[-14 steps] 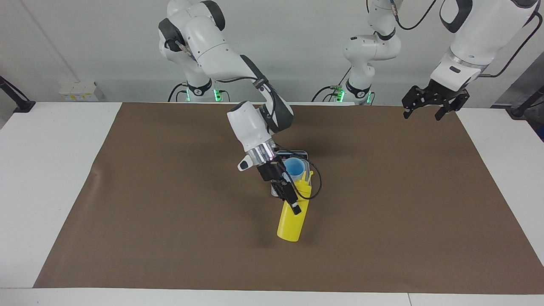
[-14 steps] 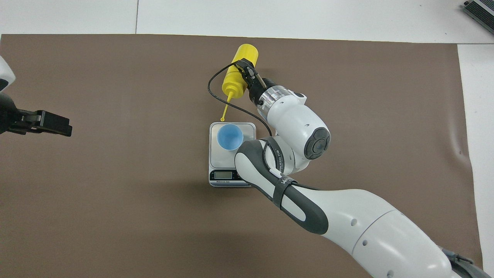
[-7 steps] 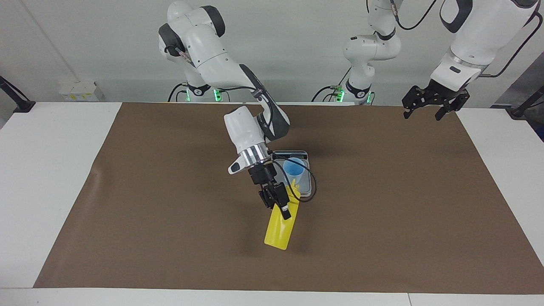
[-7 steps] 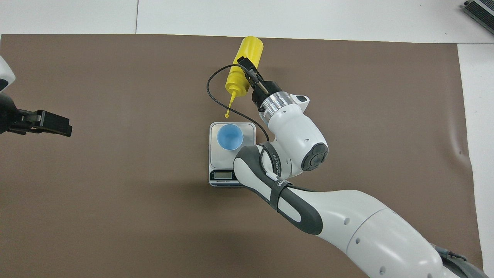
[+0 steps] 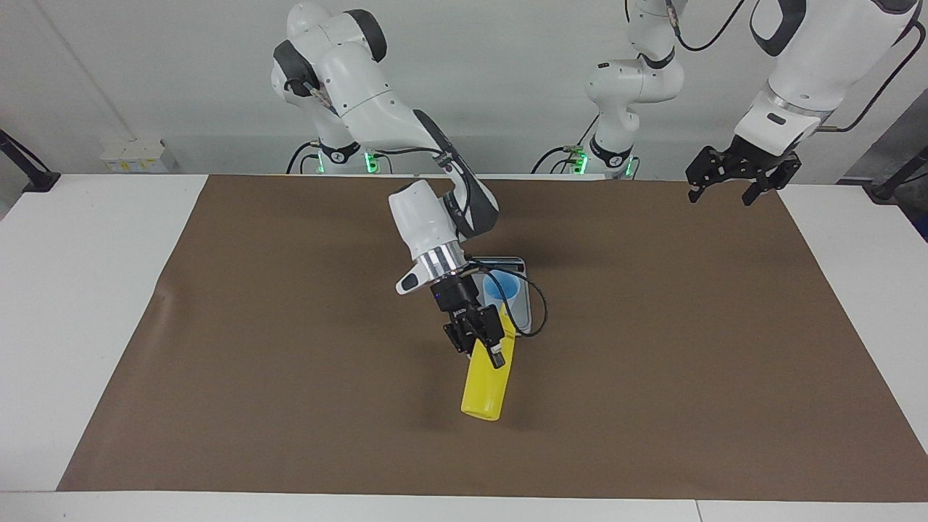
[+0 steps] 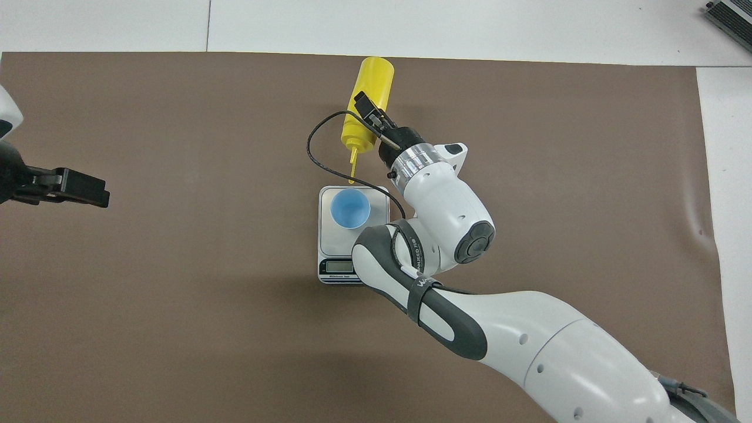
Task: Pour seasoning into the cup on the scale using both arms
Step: 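Hold the bottle inverted above the cup with the right gripper, then turn the bottle upright and carry it back beside the scale, then lower the yellow bottle onto the table with the right gripper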
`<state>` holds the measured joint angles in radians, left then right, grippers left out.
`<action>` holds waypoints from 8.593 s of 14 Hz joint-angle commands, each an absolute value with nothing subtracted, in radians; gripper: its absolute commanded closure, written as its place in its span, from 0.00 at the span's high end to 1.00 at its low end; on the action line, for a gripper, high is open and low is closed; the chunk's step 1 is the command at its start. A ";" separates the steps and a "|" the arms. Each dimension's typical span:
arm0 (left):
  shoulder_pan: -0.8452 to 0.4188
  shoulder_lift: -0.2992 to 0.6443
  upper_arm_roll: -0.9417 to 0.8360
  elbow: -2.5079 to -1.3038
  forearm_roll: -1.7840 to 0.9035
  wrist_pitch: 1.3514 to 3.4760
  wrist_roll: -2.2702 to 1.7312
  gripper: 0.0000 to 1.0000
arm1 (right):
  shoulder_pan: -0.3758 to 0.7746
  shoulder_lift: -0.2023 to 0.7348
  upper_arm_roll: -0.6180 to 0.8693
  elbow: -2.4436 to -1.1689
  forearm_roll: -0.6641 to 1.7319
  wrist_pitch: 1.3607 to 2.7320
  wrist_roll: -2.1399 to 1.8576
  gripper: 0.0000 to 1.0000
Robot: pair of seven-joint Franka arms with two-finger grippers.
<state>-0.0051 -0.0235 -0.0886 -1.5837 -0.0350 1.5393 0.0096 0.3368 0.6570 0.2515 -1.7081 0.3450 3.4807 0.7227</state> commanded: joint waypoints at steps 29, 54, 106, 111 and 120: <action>0.006 -0.043 -0.095 -1.611 -0.031 1.554 0.003 1.00 | 0.331 0.503 0.261 -1.698 0.641 3.349 0.525 0.00; 0.006 -0.044 -0.095 -1.611 -0.031 1.554 0.003 1.00 | 0.017 0.121 0.249 -1.804 0.509 2.237 0.851 0.00; 0.006 -0.043 -0.095 -1.611 -0.031 1.554 0.003 1.00 | -0.402 0.249 0.221 -1.902 0.325 2.178 1.006 1.00; 0.006 -0.044 -0.095 -1.611 -0.031 1.554 0.003 1.00 | -0.302 0.216 0.221 -1.899 0.159 2.201 0.956 1.00; 0.006 -0.044 -0.095 -1.611 -0.031 1.554 0.003 1.00 | -0.232 0.155 0.227 -1.899 0.032 2.184 0.615 1.00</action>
<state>-0.0051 -0.0235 -0.0886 -1.5837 -0.0350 1.5393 0.0095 -0.2469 0.1997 0.2224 -1.8810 0.0538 2.1846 0.6694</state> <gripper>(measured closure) 0.000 0.000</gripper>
